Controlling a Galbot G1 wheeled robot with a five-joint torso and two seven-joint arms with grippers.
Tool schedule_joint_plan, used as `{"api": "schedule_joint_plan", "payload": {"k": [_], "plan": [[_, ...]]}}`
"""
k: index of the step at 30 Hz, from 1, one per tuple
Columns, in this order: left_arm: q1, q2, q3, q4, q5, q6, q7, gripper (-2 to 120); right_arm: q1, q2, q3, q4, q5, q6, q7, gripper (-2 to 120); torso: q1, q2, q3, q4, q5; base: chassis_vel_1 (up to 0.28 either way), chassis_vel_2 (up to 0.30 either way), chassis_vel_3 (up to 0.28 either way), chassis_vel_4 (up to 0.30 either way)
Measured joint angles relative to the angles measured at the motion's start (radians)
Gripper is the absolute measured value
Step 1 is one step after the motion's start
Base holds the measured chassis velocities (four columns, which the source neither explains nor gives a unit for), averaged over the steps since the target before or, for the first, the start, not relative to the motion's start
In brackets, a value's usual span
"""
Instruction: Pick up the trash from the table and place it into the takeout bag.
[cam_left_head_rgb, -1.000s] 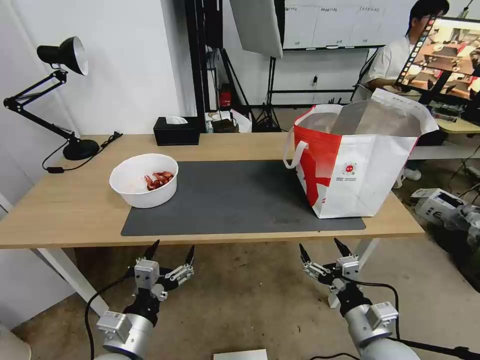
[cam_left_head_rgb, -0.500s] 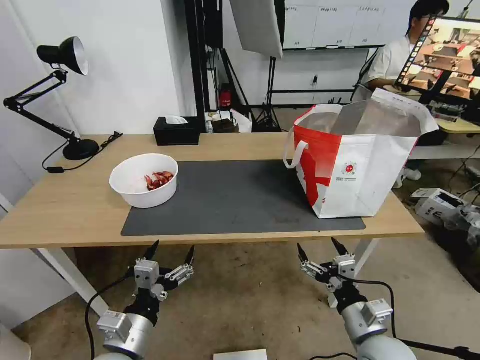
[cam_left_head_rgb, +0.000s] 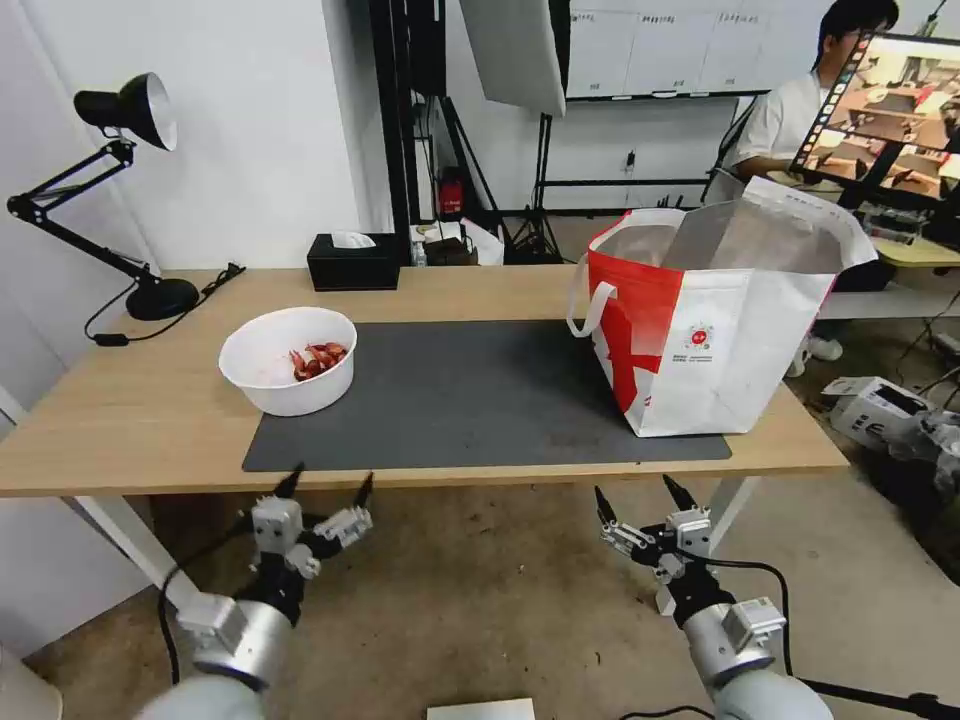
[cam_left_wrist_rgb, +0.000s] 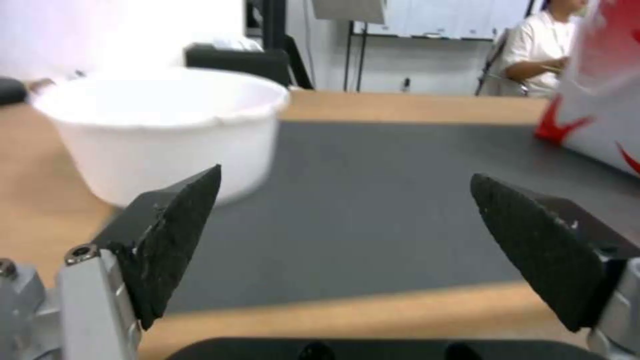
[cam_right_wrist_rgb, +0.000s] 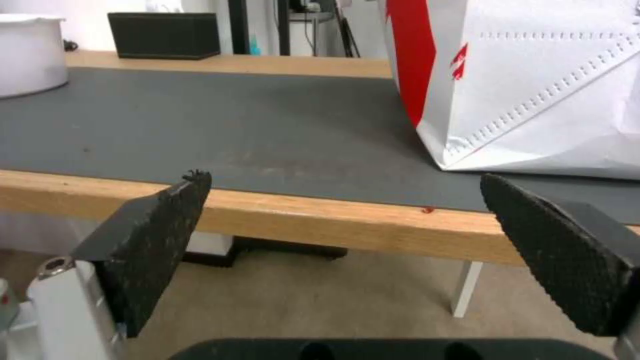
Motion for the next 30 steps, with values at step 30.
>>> {"api": "schedule_joint_plan", "payload": {"k": [30], "plan": [[-0.795, 0.464, 0.186, 0.533, -0.620, 0.491, -0.251, 100, 0.000, 0.000, 0.001, 0.002, 0.001, -0.001, 0.000, 100, 0.000, 0.000, 0.000, 0.0000, -0.0004, 0.000, 0.000, 0.000, 0.000]]}}
